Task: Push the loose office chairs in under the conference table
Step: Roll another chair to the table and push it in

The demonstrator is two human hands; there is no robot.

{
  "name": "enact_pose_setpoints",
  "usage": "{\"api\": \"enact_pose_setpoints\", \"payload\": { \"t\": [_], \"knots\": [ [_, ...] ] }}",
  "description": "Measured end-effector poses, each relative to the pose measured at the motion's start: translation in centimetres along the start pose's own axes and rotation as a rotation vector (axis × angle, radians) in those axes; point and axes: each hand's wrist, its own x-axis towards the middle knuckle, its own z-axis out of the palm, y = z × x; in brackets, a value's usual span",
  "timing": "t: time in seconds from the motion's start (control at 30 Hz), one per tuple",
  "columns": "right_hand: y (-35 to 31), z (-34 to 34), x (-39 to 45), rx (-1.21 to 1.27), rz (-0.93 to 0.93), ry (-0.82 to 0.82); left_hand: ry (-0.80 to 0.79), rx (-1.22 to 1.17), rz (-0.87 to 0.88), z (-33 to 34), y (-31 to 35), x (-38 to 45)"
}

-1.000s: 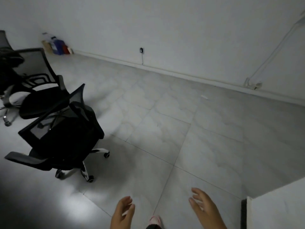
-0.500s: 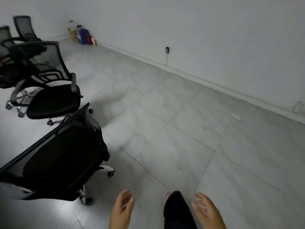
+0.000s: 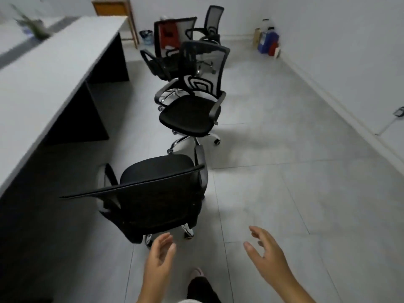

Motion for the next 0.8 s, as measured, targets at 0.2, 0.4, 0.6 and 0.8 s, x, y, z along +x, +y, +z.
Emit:
{"api": "enact_pose_setpoints", "payload": {
  "t": [0.2, 0.4, 0.6, 0.8],
  "knots": [
    [-7.9, 7.4, 13.6, -0.417, -0.671, 0.064, 0.369, 0.129, 0.131, -4.1, 3.6, 7.3],
    [-10.3, 13.6, 21.6, -0.75, -0.778, -0.066, 0.611, 0.344, 0.159, -8.3, 5.7, 13.9],
    [-8.8, 14.0, 24.6, -0.691, -0.921, 0.016, 0.41, 1.073, -0.005, -10.7, 3.4, 17.1],
    [-6.4, 10.9, 29.7, -0.647, -1.057, -0.044, 0.46, 1.124, 0.059, -9.8, 3.1, 17.1]
  ]
}}
